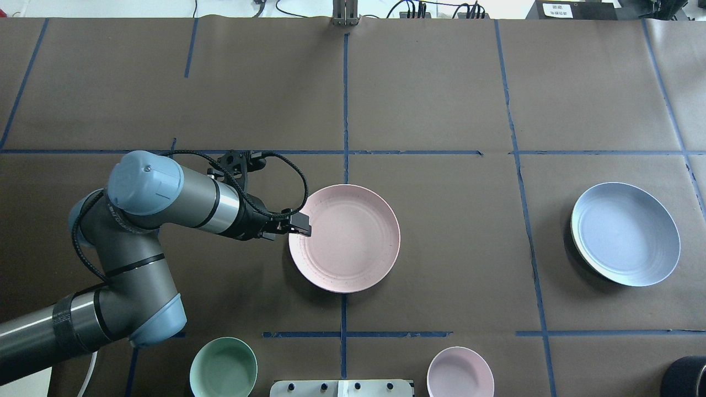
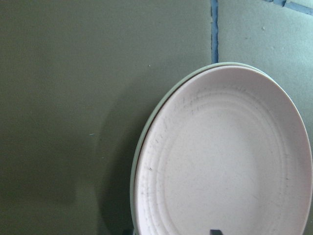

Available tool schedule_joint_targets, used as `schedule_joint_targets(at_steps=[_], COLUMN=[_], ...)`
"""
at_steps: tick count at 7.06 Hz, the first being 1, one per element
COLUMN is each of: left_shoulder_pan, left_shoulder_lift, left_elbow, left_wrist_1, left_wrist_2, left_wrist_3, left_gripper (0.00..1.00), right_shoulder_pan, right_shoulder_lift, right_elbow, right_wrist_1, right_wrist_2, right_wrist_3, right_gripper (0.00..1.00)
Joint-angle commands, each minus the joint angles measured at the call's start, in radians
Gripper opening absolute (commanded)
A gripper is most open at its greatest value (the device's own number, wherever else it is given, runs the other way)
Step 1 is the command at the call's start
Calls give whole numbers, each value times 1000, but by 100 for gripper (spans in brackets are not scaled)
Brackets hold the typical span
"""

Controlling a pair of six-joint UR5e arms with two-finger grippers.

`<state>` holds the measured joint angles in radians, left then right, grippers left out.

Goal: Stack three plates with pink and blue
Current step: 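Release the pink plate and withdraw the left gripper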

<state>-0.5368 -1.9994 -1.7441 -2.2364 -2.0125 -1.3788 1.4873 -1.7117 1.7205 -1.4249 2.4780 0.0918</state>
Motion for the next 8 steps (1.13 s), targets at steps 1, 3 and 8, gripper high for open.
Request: schedule_joint_targets(at_steps=[1,3,8], left_shoulder_pan=[-81,-223,-335], left_shoulder_lift=[58,77,151], left_elbow=[-87,-72,-101], left_wrist_1=[4,133,219], left_wrist_2=[-5,-111,-210], left_wrist_3=[4,96,253], left_gripper=[100,100,100], right_shoulder_pan=[-93,-185,-286], right_shoulder_lift=[-2,4,-8], right_elbow=[-10,-33,-56], right_wrist_1=[97,127,195], right_wrist_2=[-20,-66,-68], right_wrist_3=[171,229,321], right_gripper=[100,100,99])
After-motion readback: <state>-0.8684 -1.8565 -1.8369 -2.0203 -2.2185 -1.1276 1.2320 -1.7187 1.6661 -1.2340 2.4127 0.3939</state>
